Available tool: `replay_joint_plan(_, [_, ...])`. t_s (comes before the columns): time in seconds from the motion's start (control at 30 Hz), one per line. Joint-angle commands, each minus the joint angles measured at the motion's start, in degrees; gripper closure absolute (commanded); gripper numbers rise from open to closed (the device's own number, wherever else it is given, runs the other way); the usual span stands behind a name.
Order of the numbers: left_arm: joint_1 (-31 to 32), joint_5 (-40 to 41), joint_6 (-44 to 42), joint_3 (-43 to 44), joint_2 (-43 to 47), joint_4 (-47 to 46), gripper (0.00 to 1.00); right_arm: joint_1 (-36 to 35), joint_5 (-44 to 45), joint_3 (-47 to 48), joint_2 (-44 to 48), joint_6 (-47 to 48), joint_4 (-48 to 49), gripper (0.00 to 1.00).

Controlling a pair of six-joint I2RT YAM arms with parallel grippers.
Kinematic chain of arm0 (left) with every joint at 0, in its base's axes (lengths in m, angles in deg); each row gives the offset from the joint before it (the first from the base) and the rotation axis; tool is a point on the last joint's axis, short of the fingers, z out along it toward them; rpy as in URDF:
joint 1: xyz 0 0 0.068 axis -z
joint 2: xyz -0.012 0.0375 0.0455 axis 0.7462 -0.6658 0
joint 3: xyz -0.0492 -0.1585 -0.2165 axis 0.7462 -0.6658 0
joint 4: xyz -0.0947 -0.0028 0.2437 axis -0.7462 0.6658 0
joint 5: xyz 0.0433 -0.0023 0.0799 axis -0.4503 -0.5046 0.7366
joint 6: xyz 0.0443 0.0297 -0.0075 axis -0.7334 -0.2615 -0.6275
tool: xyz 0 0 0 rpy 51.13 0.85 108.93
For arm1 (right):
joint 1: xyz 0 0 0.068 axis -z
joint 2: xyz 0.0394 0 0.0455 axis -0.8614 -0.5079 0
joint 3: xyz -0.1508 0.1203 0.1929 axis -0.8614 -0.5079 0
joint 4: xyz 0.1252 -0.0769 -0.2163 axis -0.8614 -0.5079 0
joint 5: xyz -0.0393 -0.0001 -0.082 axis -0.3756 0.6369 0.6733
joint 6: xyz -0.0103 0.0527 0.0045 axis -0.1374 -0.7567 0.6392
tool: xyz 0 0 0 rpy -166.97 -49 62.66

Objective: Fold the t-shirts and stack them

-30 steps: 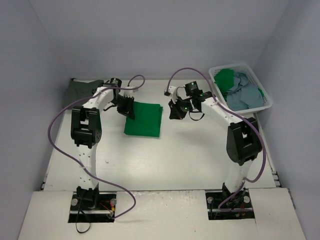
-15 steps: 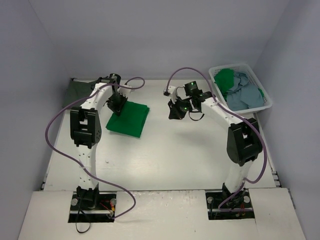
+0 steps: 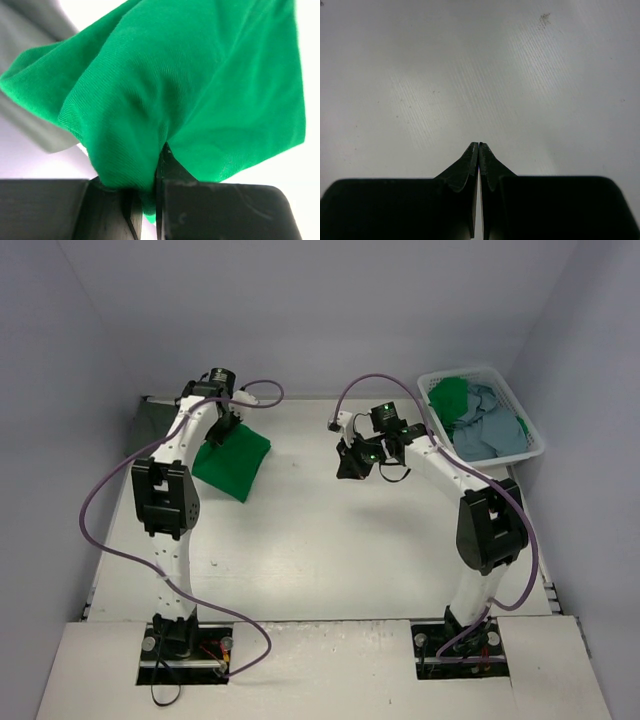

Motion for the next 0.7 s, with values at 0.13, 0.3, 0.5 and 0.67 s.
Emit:
replay_joint_plan(0.13, [-1.9,6.75,-3.98,6.02,4.9,0.53,1.0,-0.09,-2.68,-0.07,4.29,-0.45,1.24,1.0])
replay_joint_plan(0.3, [-2.69,9.21,-5.91,6.02,4.72,-1.22,1.0,-0.09,-2.86,-0.07,4.21,-0.63,1.24,1.0])
replay_joint_plan(0.5, [-3.74,10.71,-7.49,9.44,3.84,-1.66,1.0,-0.09,-3.03,0.02,3.94,-0.72,1.33,1.0])
replay_joint_plan(0.67, [-4.45,9.92,-7.05,14.36,2.87,-1.14,1.0,-0.09,-3.21,0.02,3.94,-0.89,1.5,1.0])
